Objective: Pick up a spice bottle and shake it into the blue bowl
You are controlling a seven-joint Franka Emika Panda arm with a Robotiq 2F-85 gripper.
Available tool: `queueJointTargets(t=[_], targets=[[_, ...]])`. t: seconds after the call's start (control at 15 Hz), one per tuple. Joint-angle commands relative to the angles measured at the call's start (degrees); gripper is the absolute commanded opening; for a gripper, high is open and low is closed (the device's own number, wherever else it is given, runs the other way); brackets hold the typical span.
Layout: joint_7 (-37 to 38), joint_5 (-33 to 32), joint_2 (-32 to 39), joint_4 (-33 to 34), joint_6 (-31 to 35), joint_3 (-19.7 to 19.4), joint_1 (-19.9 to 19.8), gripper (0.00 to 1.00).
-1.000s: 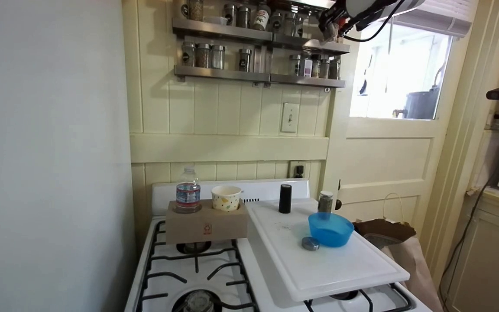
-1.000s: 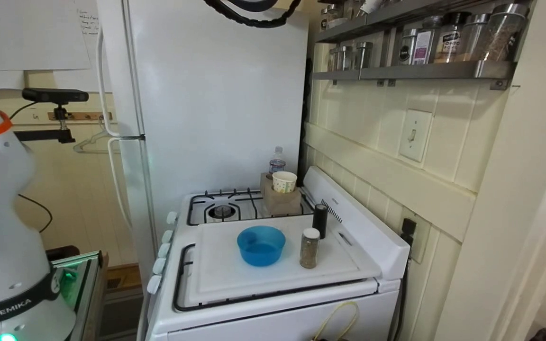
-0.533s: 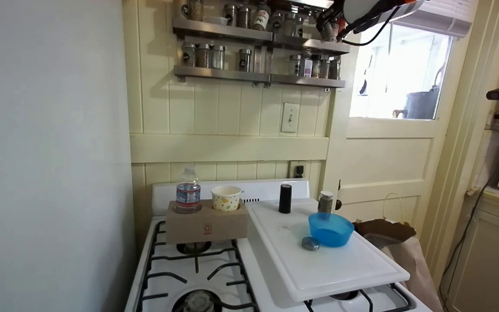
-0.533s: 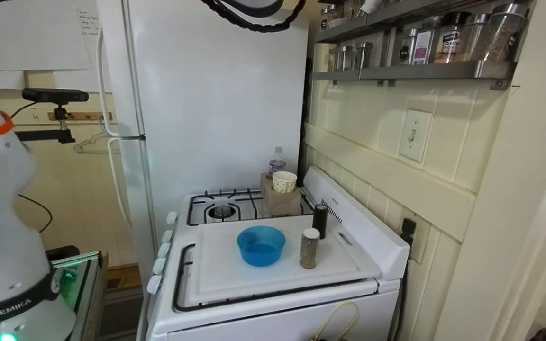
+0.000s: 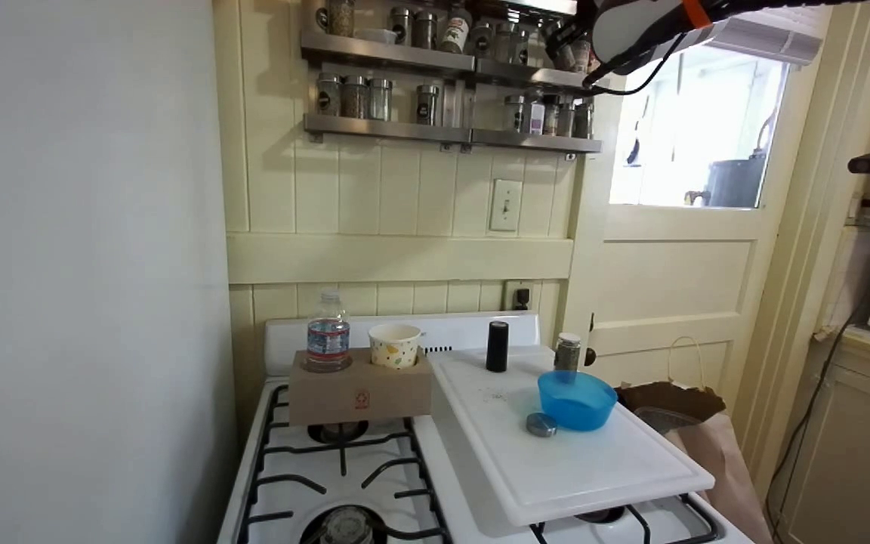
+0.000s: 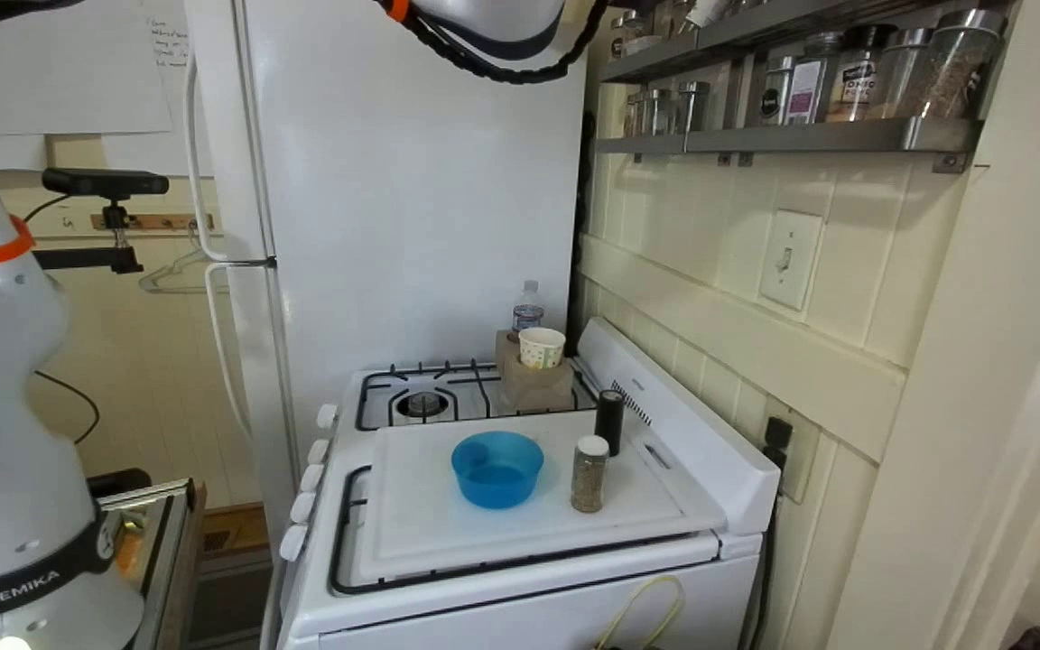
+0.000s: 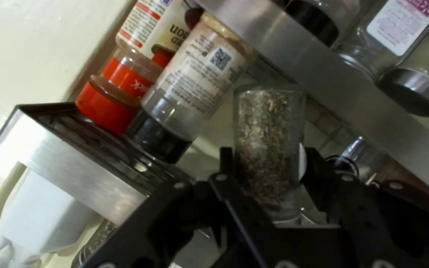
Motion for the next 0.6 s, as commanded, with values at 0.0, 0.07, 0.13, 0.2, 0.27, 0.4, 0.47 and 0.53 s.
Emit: queueJointTargets(t=[0.0,0.07,0.13,0.2,0.27,0.4,0.47,0.53], targets=[[2.13,-0.24,1.94,1.26,3.41,-0.47,-0.53,0.23],[2.64,0.15,2.11,1.20,3.88,-0.54,-0.53,0.23],[3.20,0.60,2.10,1.02,3.77,-0.56,-0.45,0.23],[4.33,0.97,1.86,1.02,1.94,-0.63,-0.38,0.23],[5.11,1.76,1.82,0.79,2.05,-0.60,-0.30,0.23],[7.06,2.89,1.62,0.64,1.72,-0.54,-0.18,0.23],[7.97,3.89,1.31,0.43,1.33,-0.39,-0.05,0.23],[8.52,4.80,1.10,0.20,1.06,-0.23,0.08,0.23]])
